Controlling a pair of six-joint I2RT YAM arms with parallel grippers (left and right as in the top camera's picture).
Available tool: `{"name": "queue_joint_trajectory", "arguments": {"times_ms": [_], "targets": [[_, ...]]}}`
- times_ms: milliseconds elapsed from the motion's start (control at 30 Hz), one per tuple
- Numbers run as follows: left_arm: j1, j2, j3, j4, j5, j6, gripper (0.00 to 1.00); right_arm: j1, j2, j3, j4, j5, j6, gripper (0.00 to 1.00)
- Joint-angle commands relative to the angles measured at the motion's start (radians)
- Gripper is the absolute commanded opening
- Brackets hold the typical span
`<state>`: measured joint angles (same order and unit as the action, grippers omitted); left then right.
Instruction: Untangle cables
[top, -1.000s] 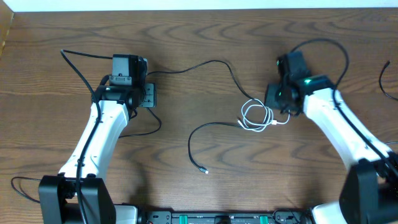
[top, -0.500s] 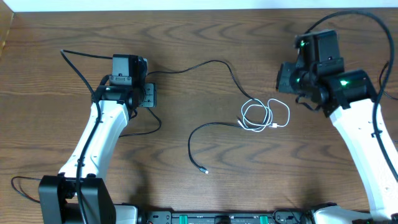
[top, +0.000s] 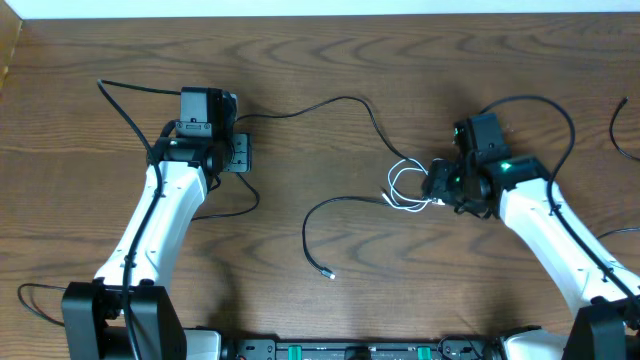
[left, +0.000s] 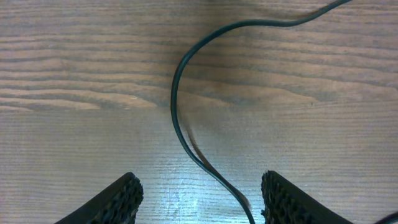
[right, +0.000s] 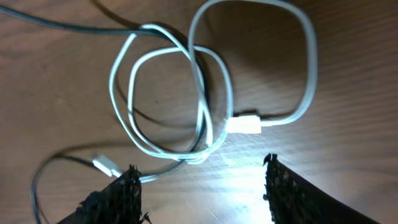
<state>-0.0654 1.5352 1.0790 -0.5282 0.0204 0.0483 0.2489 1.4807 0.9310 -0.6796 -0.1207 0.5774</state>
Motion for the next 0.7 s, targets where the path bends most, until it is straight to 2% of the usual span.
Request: {"name": "queue_joint_trajectory", "arguments": {"times_ms": [0,267,367,400,667], "targets": [[0.006,0.0,0.023,-0.002,-0.002,-0.009,0.63,0.002,0.011,-0.082,0.073,-0.058,0.102,0.63],[0.006,0.0,0.023,-0.002,-0.002,-0.009,0.63,0.002,0.011,-0.198,0.231,-0.08,0.217,0.61],[0.006,0.0,0.023,-0.002,-0.002,-0.009,0.63,0.005,0.017,-0.215,0.281,-0.027,0.242,0.48],[0.006,0.0,0.023,-0.002,-0.002,-0.009,0.63,0.007,0.025,-0.215,0.287,-0.006,0.252,0.47],[0.006,0.0,0.023,-0.002,-0.002,-0.009,0.62,0.007,0.135,-0.215,0.36,0.005,0.262,0.46]]}}
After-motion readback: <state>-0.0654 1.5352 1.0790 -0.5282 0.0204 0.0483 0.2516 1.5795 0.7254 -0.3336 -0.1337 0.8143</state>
